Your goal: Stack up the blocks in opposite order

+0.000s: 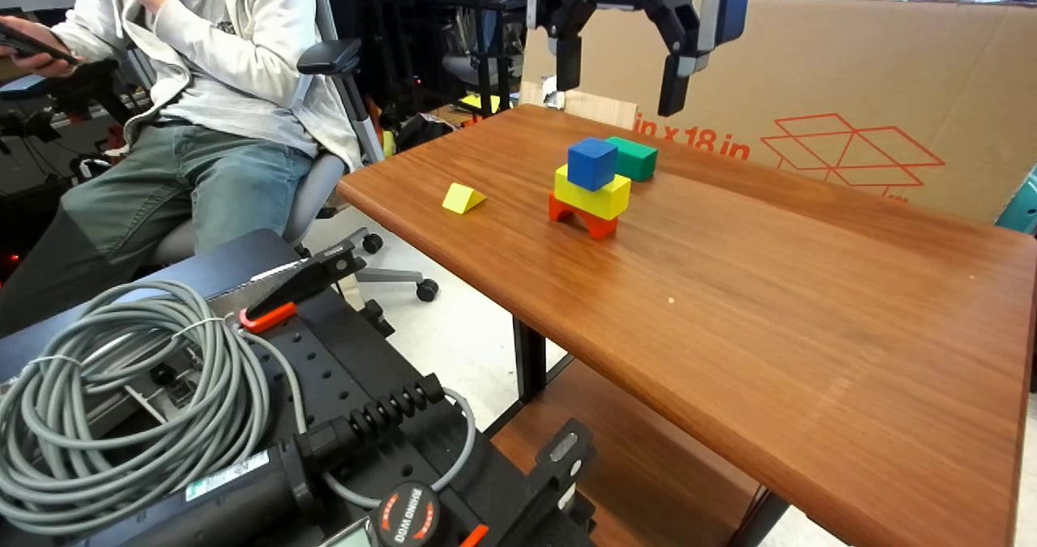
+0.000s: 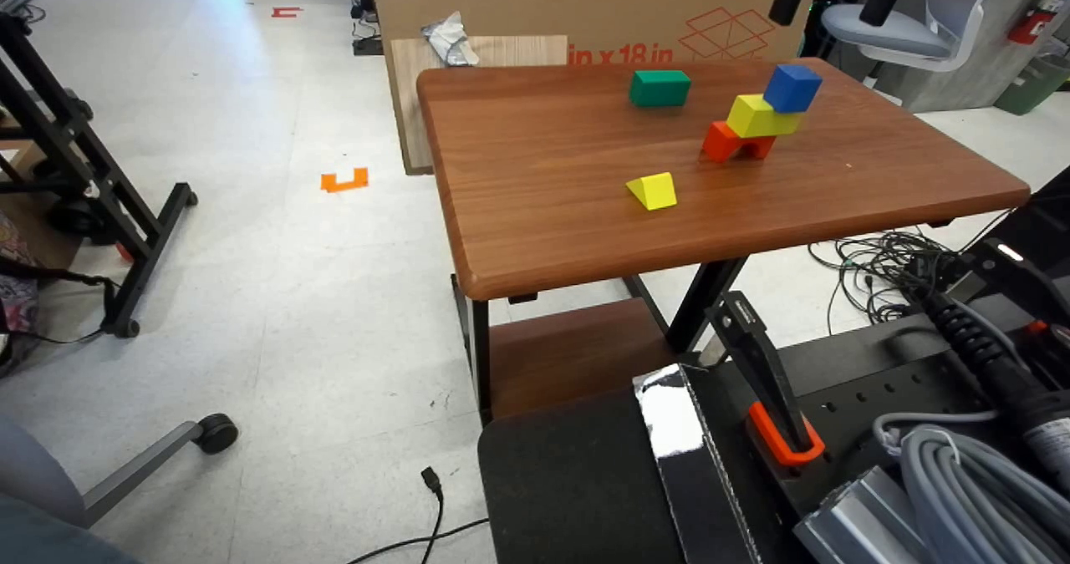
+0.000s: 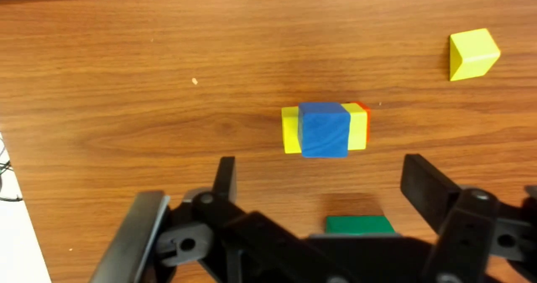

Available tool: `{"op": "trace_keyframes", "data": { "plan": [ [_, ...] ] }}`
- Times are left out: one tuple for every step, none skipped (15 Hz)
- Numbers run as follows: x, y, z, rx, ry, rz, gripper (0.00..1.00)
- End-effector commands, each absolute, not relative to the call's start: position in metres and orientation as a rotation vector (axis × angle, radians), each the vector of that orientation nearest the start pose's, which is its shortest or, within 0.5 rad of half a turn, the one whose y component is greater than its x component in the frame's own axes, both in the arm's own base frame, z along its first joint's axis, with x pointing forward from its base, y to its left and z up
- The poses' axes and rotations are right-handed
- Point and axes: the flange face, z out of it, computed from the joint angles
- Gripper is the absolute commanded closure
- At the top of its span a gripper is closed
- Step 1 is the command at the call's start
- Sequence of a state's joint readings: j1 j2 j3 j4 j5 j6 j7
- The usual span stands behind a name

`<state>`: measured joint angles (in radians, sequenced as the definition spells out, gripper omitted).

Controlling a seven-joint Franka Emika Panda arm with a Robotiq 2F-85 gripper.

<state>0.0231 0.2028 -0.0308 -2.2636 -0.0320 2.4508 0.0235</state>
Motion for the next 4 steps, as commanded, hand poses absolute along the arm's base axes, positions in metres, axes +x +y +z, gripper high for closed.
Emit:
{"op": "trace_keyframes", "data": {
  "plan": [
    [0.5344, -0.0052, 0.2744, -3.167, 0.007, 0.025, 0.0],
    [0.5345, -0.0052, 0.2748, -3.167, 0.008, 0.023, 0.0],
    [0.5344, -0.0048, 0.2727, -3.167, 0.007, 0.028, 0.0],
    [0.5342, -0.0046, 0.2709, -3.167, 0.007, 0.033, 0.0]
  ]
}}
